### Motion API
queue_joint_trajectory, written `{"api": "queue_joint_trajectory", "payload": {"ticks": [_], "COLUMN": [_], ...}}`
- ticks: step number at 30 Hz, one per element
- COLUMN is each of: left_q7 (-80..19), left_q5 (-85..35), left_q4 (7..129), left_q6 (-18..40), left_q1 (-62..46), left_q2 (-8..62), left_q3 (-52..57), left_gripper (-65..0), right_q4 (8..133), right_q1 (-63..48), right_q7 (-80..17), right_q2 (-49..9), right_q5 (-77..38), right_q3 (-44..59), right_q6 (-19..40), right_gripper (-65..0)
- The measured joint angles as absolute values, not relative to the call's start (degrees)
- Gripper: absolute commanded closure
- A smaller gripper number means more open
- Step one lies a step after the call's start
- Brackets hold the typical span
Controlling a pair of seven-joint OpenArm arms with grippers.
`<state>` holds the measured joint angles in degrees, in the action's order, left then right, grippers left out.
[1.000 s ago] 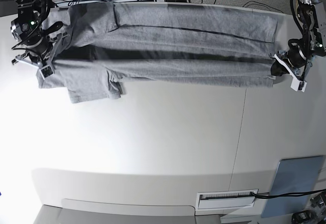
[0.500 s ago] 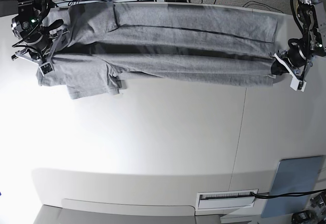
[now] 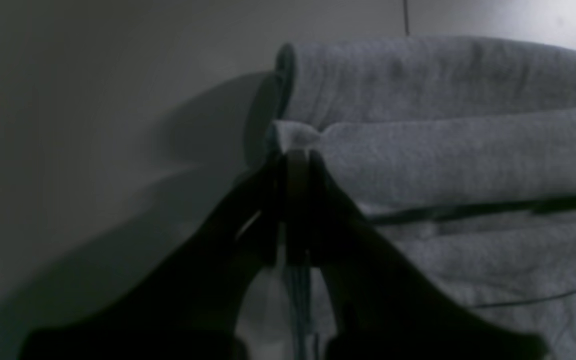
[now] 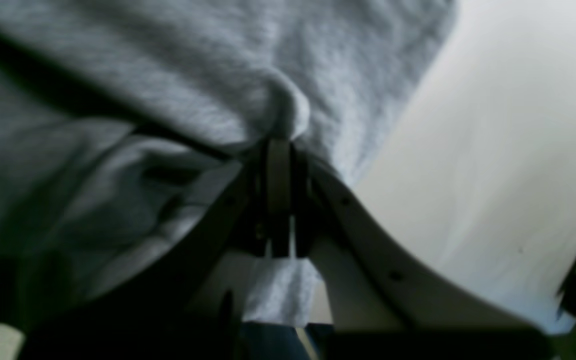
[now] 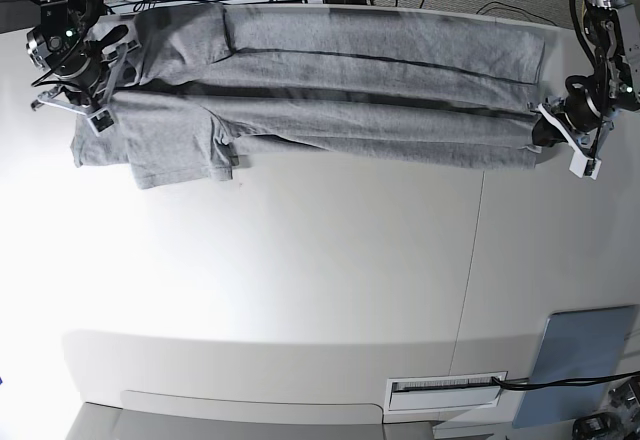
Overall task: Fold the T-shirt properly
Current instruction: 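Grasp the shirt end near the right gripper and fold it inward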
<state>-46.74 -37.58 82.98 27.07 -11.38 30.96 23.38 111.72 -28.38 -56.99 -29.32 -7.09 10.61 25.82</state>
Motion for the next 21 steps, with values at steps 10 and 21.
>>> {"api": "queue_joint_trajectory", "payload": {"ticks": [10, 21], "left_q7": [-46.76, -46.92], "left_q5": [-37.12, -38.11], "left_q4": [82.98, 85.89], "left_q6": [27.03, 30.92], "left_q1": [-11.38, -11.07], "left_q2": [30.98, 33.69], "left_q3": [23.38, 23.75], "left_gripper": [-9.3, -22.0], "right_q4": [111.77, 114.28], "right_q1": [-28.4, -21.54], "right_q7": [-57.21, -53.52], "right_q2": [-29.34, -29.12], "right_q5": [-6.52, -15.44], "right_q3": [10.63, 13.89], "right_q6": [28.67, 22.0], "right_gripper": [-26.5, -26.5]}}
